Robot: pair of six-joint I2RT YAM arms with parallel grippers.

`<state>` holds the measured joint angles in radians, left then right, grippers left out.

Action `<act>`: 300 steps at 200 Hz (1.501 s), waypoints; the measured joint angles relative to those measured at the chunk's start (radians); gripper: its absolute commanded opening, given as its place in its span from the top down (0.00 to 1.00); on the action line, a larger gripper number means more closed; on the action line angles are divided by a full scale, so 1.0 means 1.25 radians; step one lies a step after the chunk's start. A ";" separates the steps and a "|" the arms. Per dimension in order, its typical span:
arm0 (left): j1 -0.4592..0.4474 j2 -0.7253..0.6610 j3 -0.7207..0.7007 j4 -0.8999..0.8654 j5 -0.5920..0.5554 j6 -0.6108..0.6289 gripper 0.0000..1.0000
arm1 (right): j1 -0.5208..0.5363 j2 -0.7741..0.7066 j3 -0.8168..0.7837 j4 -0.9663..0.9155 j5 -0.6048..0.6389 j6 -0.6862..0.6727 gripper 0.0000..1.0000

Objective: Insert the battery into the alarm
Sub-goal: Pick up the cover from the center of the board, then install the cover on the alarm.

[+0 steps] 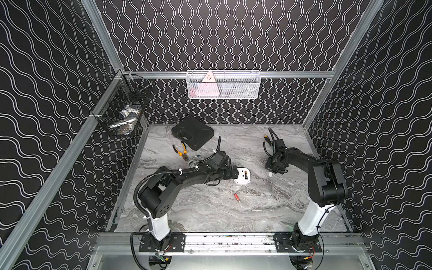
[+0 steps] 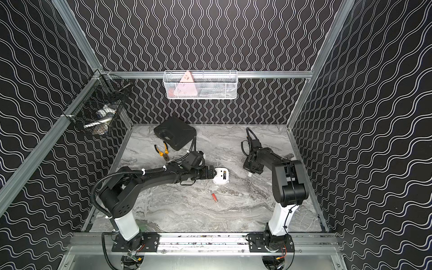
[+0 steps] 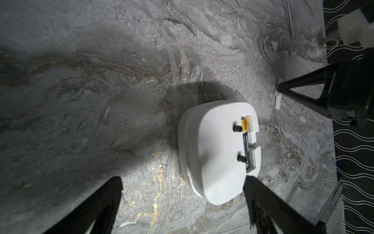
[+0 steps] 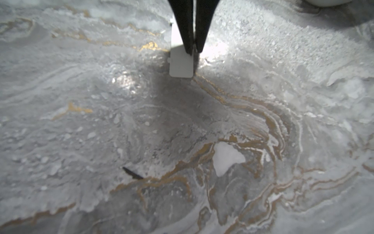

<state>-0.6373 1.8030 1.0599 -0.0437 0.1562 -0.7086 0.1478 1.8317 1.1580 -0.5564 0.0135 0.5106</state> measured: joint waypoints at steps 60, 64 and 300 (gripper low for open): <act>-0.034 -0.046 -0.045 0.105 -0.009 -0.001 0.04 | -0.001 -0.107 -0.004 -0.005 -0.054 0.001 0.97; -0.038 -0.048 -0.048 0.117 -0.009 -0.001 0.04 | -0.001 -0.114 -0.005 -0.005 -0.062 0.002 0.97; -0.186 0.123 0.240 0.210 -0.071 -0.081 0.64 | -0.005 -0.322 -0.080 0.082 -0.344 0.151 0.97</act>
<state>-0.8692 1.9564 1.3594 0.2188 0.0669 -0.8097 0.1421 1.4296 1.0580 -0.4541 -0.4164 0.6991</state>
